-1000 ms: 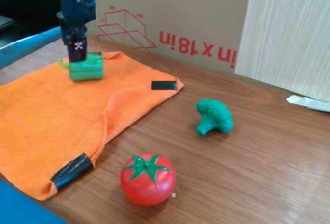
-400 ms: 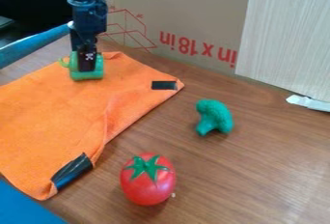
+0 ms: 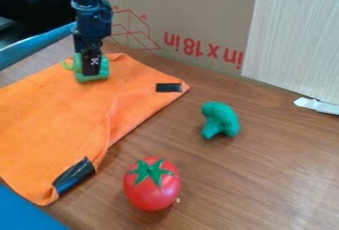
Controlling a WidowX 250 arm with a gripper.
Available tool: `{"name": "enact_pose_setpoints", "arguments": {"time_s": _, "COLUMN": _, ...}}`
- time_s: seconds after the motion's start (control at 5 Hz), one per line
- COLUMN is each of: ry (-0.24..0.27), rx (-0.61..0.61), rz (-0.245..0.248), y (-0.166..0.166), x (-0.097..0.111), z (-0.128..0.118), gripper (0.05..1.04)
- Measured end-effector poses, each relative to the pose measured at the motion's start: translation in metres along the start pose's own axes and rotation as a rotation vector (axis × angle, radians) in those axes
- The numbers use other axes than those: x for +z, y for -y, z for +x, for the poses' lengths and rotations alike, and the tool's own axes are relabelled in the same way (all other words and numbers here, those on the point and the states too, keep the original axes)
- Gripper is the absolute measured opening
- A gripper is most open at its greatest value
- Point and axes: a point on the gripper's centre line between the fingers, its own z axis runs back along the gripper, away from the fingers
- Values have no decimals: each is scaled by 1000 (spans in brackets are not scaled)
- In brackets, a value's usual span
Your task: Put the green figure on the top of the table
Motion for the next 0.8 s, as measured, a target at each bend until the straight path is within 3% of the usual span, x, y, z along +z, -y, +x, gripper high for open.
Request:
{"name": "enact_pose_setpoints", "arguments": {"time_s": 0.4, "ry": 42, "rx": -29, "rz": -17, "y": 18, "x": 15, "z": 7, "gripper": 859}}
{"name": "enact_pose_setpoints", "arguments": {"time_s": 0.8, "ry": 151, "rx": -96, "rz": -45, "y": 74, "x": 58, "z": 29, "gripper": 858}}
